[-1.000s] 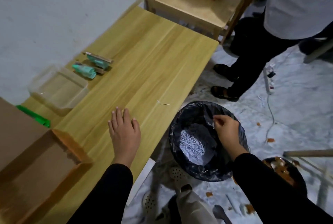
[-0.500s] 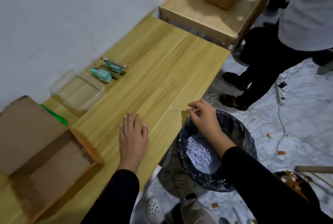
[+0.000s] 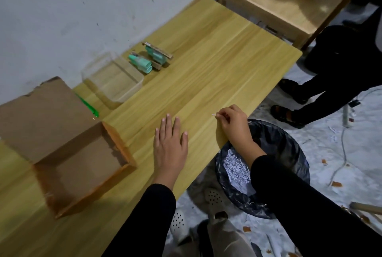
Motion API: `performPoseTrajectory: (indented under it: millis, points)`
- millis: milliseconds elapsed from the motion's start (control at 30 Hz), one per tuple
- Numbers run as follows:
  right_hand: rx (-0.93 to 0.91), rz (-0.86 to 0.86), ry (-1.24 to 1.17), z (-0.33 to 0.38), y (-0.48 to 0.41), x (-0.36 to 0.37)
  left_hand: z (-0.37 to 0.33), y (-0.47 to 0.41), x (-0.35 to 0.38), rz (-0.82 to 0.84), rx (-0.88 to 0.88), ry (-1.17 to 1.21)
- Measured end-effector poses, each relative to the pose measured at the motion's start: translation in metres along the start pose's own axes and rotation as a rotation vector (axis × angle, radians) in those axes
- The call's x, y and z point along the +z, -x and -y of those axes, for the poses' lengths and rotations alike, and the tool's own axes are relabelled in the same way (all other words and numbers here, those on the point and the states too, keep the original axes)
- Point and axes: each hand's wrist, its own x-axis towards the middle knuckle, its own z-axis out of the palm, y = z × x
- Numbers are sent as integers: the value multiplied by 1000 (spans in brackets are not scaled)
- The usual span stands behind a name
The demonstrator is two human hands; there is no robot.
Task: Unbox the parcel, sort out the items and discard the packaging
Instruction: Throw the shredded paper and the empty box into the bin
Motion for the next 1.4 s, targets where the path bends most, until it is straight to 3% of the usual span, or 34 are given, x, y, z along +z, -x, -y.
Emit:
performPoseTrajectory:
  millis: [200,433,700,933,1033,1200,1333,1400]
  points:
    - [24,34,12,-11,11,-9,-7,-1,-1,15,-31,10]
    - [347,-351,-58,-57,47,-51,-14,-1,5,-5,-65,28]
    - [511,-221,-16,-84,71,-46,-12,-2,3,-20,-52,49]
    - [315,-202,-10,-30,53,-62,-14,-10,-34,106,-75,76]
    - [202,-173,-46,12,35,-55,-17,-9,-65,45,-72,192]
    - [-18,39,-178,108,20,-7,22,12,-116,-297,-133,439]
    - [-131,356,-261,167,38,56,92,47,-139,-566,-378,363]
    - [-124,523,-239,184,52,83,127,68,-142,-570,-571,349]
